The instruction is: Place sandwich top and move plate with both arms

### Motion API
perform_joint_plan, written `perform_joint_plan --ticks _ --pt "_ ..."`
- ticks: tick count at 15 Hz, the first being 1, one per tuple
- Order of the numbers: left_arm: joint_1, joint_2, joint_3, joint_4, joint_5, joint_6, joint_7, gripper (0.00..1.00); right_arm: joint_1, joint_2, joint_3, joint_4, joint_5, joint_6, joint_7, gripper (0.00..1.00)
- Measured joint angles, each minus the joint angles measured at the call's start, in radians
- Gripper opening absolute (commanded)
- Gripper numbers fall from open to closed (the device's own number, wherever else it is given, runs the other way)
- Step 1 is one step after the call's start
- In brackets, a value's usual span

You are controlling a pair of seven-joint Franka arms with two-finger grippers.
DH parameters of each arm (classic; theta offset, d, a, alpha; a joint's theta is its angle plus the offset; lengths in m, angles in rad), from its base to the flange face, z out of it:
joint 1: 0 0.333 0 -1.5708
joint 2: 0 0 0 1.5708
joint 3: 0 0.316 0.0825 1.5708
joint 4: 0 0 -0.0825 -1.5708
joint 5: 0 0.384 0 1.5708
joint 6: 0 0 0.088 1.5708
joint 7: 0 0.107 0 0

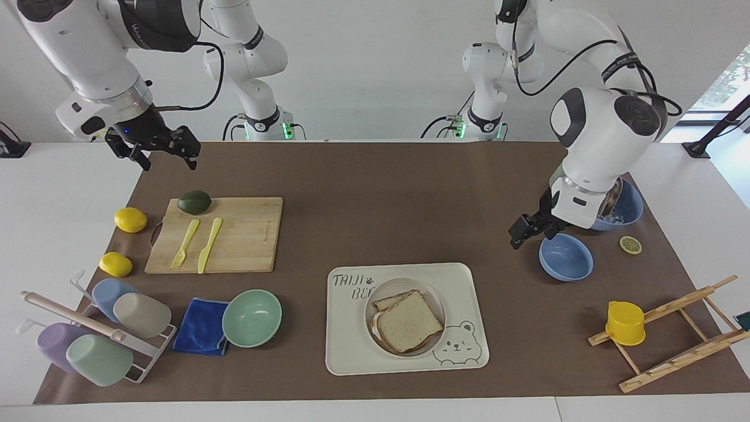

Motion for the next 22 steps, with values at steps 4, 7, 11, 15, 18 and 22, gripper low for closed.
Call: perform_joint_plan --ticks 4,7,11,15,18,22 --pt "0.077 -0.108 0.003 0.0 0.012 -0.148 0.137 1.0 0.001 0.0 0.002 0.0 0.0 0.0 0.0 1.0" --pt "0.102 -0.173 0.003 -0.007 0.041 -0.231 0.19 1.0 0.002 0.0 0.002 0.0 0.0 0.0 0.0 1.0" --pt "0.096 -0.216 -0.008 -0.048 0.063 -0.294 0.242 1.0 0.002 0.0 0.002 0.0 0.0 0.0 0.0 1.0" --pt "0.078 -0.231 -0.038 -0.09 0.104 -0.288 0.248 1.0 0.002 0.0 0.002 0.0 0.0 0.0 0.0 1.0" --pt "0.161 -0.231 -0.13 -0.09 0.106 -0.273 0.248 1.0 0.002 0.0 0.002 0.0 0.0 0.0 0.0 1.0" --pt "0.244 -0.235 -0.213 -0.075 0.108 -0.266 0.248 1.0 0.002 0.0 0.002 0.0 0.0 0.0 0.0 1.0"
